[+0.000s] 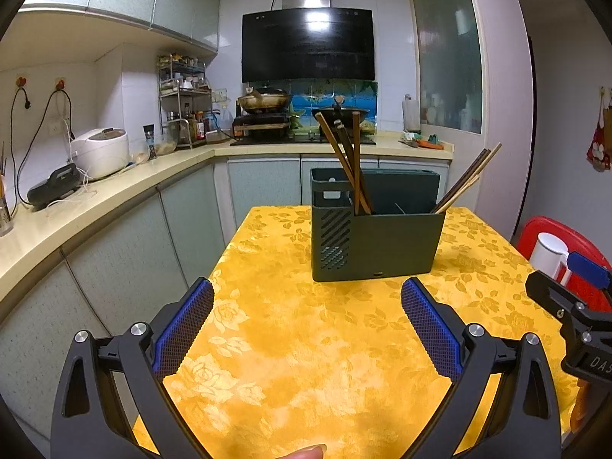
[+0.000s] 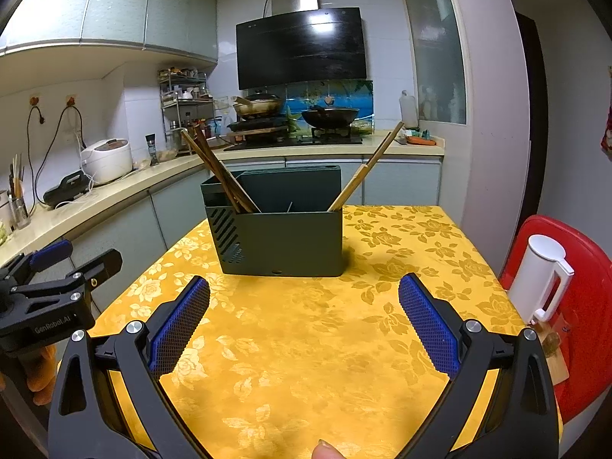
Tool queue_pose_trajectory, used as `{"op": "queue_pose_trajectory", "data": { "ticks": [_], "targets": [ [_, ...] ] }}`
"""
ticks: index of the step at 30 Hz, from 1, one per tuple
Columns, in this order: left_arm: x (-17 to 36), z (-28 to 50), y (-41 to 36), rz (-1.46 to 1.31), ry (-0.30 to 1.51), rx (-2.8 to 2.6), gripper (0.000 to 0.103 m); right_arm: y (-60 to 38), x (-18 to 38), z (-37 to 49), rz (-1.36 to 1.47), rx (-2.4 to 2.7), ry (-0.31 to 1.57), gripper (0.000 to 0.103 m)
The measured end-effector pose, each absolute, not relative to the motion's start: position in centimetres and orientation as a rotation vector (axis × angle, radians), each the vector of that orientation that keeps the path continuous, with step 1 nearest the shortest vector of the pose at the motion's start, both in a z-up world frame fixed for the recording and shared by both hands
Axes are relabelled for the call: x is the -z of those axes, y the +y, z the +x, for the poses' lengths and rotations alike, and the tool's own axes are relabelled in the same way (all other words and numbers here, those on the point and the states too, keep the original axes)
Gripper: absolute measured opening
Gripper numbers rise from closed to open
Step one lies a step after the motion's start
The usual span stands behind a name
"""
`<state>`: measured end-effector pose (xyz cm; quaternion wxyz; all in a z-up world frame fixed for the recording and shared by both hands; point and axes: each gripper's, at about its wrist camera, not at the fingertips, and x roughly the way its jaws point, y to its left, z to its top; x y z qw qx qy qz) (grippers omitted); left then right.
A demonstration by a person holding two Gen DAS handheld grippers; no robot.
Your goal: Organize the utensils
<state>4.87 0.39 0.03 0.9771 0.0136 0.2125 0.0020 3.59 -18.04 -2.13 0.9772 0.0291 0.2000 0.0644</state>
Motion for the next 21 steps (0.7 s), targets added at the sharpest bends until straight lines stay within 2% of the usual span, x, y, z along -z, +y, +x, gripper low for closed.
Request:
{"op": "queue_pose_trajectory", "data": {
  "ticks": [21],
  "targets": [
    [0.26, 5.06, 0.26, 0.034, 0.437, -0.001, 0.095, -18.14, 2.05, 3.64, 0.063, -0.129, 0.403, 0.096]
  ]
}}
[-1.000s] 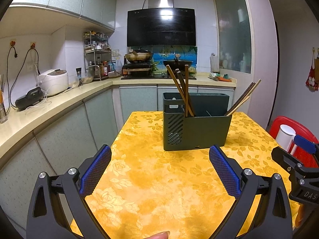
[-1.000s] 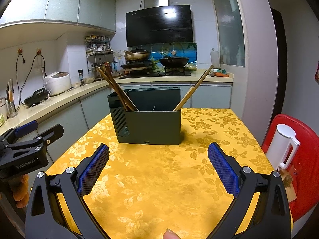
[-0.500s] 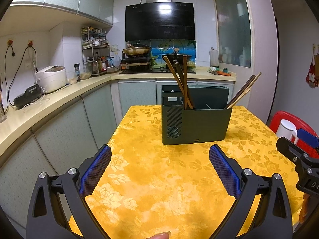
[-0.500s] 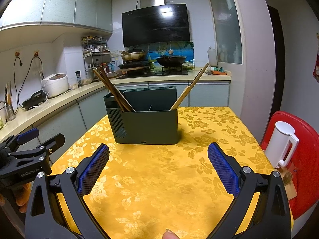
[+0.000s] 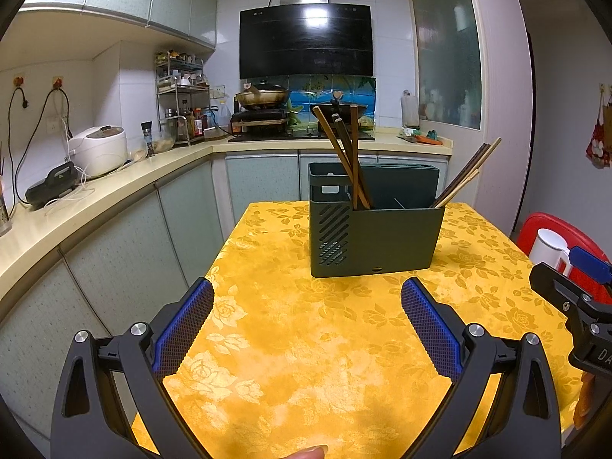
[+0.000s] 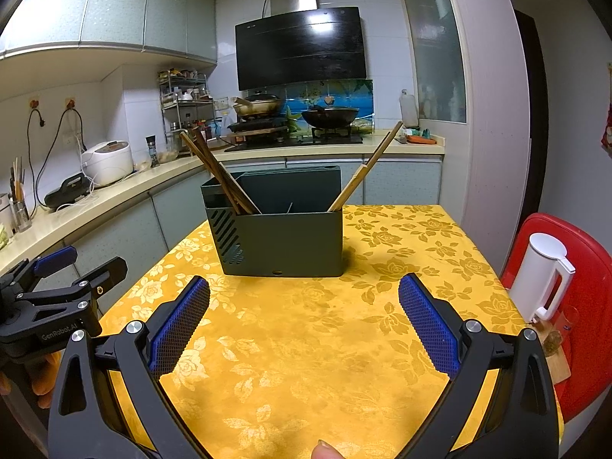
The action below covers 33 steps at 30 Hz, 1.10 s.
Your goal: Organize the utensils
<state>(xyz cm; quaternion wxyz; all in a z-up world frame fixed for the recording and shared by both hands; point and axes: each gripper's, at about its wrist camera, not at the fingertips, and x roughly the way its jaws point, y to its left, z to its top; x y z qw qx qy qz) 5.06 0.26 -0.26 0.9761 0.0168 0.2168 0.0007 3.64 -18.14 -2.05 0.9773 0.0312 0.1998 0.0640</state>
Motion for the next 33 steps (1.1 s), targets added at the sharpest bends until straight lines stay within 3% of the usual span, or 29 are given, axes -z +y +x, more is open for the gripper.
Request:
{"op": "queue_pose_trajectory", "data": {
  "ticks": [33],
  "targets": [
    [0.60, 5.03, 0.20, 0.030, 0.437, -0.007, 0.095, -18.13, 2.03, 3.62, 0.063, -0.128, 0.401, 0.096]
  ]
}}
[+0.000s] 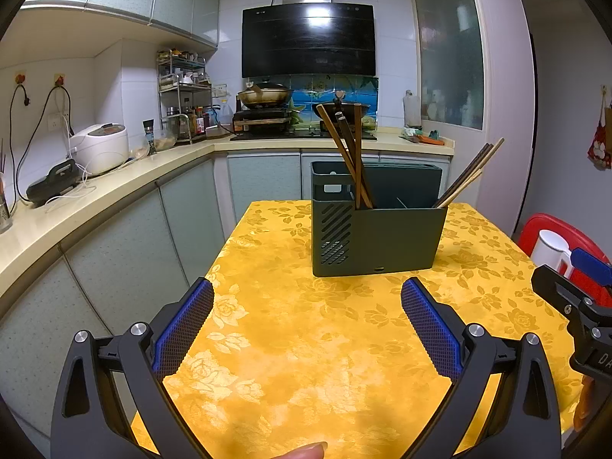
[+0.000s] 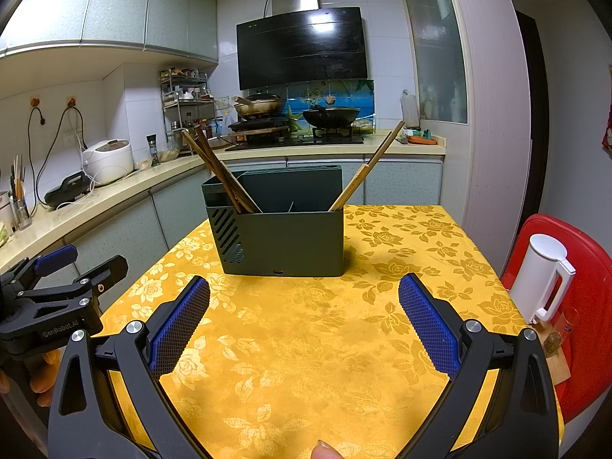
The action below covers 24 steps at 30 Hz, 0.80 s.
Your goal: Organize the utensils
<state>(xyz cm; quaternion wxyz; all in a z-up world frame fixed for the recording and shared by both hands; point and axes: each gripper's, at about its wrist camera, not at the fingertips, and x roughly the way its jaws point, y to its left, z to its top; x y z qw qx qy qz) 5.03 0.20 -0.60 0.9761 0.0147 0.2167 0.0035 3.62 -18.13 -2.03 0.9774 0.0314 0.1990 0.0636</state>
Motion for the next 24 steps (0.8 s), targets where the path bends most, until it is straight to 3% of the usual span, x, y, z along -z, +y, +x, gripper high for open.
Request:
{"op": "queue_pose_trajectory", "data": {
  "ticks": [24],
  "targets": [
    [0.01, 4.41, 0.16, 0.043, 0.384, 0.009, 0.095, -17.89, 2.51, 4.05, 0.052, -0.132, 0.416, 0.096]
  ]
}}
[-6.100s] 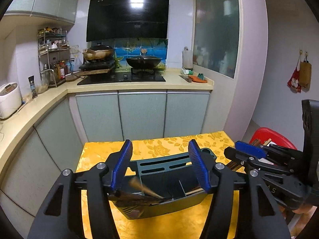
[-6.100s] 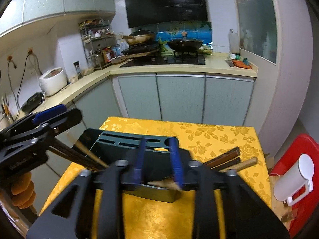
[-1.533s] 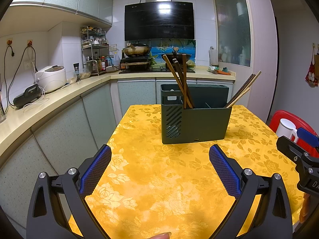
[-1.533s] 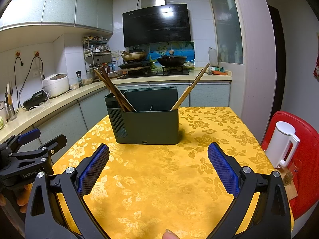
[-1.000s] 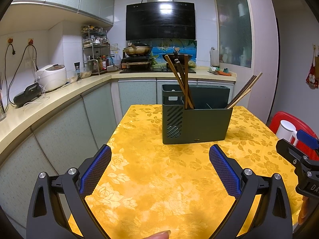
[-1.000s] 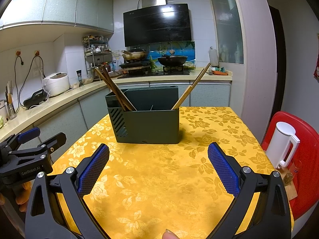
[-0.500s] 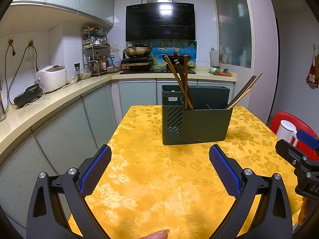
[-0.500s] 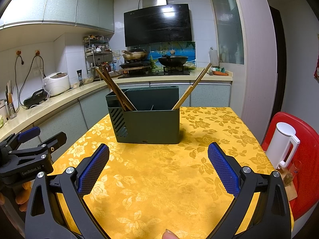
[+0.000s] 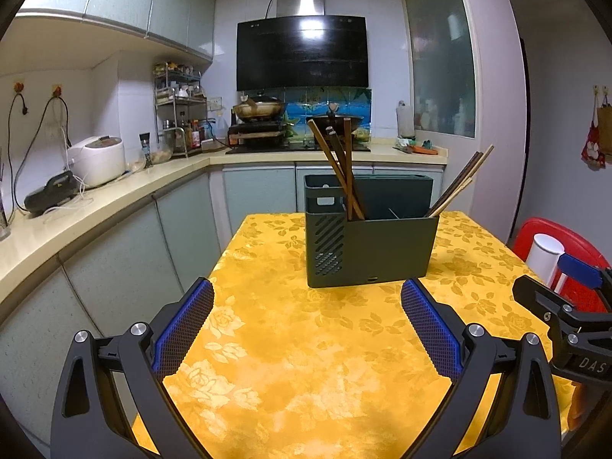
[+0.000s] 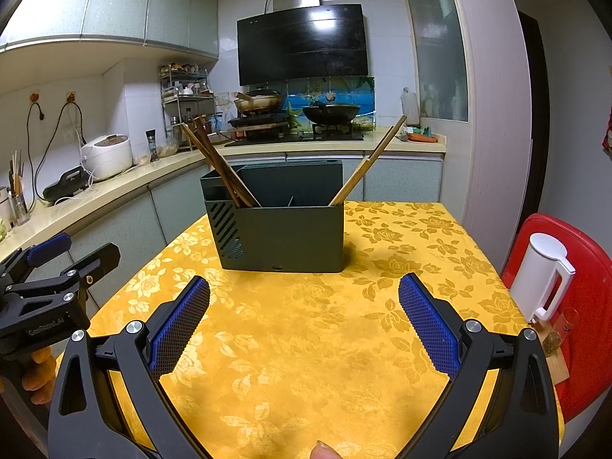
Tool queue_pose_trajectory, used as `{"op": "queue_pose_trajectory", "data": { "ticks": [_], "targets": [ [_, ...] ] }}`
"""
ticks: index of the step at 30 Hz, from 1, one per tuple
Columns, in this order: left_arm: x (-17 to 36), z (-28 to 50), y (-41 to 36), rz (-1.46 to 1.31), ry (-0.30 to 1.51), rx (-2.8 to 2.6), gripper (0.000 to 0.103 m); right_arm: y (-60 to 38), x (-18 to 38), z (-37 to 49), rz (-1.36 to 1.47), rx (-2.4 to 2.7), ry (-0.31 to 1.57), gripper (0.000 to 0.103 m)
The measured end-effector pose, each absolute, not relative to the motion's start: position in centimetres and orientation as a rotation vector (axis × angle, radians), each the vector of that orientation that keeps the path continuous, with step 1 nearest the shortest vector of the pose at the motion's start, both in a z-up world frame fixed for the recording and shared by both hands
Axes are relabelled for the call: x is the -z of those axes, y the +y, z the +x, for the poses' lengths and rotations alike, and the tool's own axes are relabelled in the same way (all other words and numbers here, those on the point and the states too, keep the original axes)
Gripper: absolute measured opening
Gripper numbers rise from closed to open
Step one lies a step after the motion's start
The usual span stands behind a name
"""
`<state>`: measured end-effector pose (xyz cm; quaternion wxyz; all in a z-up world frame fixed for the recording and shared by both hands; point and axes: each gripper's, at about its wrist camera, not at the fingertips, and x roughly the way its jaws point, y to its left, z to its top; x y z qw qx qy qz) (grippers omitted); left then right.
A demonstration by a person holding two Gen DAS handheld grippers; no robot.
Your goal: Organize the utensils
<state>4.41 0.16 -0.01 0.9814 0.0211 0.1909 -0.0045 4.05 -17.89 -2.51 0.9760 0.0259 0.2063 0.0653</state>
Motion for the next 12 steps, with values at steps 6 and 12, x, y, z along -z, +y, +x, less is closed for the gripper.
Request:
{"op": "queue_pose_trajectory", "data": {
  "ticks": [6, 12],
  "targets": [
    [-0.10, 4.69, 0.49, 0.032, 0.393, -0.018, 0.095, -18.00, 2.64, 4.09, 0.055, -0.133, 0.416, 0.096],
    [-0.07, 4.76, 0.52, 0.029, 0.395, -0.022, 0.095, -17.97, 2.99, 4.18, 0.054, -0.138, 0.424, 0.096]
  ]
}}
